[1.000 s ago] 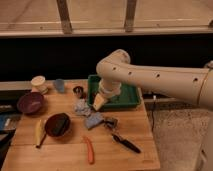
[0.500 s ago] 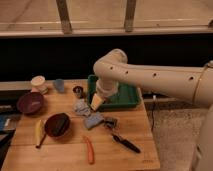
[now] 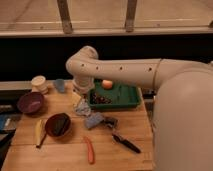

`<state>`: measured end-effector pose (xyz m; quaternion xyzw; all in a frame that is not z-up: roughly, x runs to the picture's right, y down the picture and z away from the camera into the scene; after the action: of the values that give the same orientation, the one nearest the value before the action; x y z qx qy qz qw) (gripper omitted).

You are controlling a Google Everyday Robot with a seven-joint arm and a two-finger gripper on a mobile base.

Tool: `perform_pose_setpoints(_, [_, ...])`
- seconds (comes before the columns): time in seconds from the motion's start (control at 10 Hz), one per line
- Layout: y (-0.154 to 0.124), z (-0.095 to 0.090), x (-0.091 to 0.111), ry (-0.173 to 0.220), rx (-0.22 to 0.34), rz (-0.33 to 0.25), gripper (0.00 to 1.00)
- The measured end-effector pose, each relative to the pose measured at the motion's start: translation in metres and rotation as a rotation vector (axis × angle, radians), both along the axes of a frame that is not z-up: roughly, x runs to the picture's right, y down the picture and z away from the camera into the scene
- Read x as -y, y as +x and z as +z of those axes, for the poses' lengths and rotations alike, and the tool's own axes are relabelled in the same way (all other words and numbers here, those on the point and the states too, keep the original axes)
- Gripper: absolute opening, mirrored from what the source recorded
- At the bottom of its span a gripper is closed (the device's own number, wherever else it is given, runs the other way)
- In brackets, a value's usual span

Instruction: Place towel in tray

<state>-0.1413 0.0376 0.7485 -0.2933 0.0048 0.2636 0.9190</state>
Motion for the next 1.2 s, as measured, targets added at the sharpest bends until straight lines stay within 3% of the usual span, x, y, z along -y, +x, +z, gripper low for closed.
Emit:
perform_pose_setpoints(0.2, [-0.023, 0.003, 0.000, -0.001, 0.055, -0.045, 0.80])
perform_pose_setpoints(0.6, [-0.024, 0.005, -0.001, -0.010, 0.056, -0.051, 0.80])
perform_pose_setpoints(0.9, [-0.037, 0.031, -0.025, -0.058, 0.079, -0.073, 0.80])
perform_pose_setpoints(1.0, [-0.037, 0.048, -0.040, -0.084, 0.101, -0.069, 0.80])
perform_pose_setpoints(1.2, [-0.032, 0.061, -0.050, -0.103, 0.112, -0.053, 0.80])
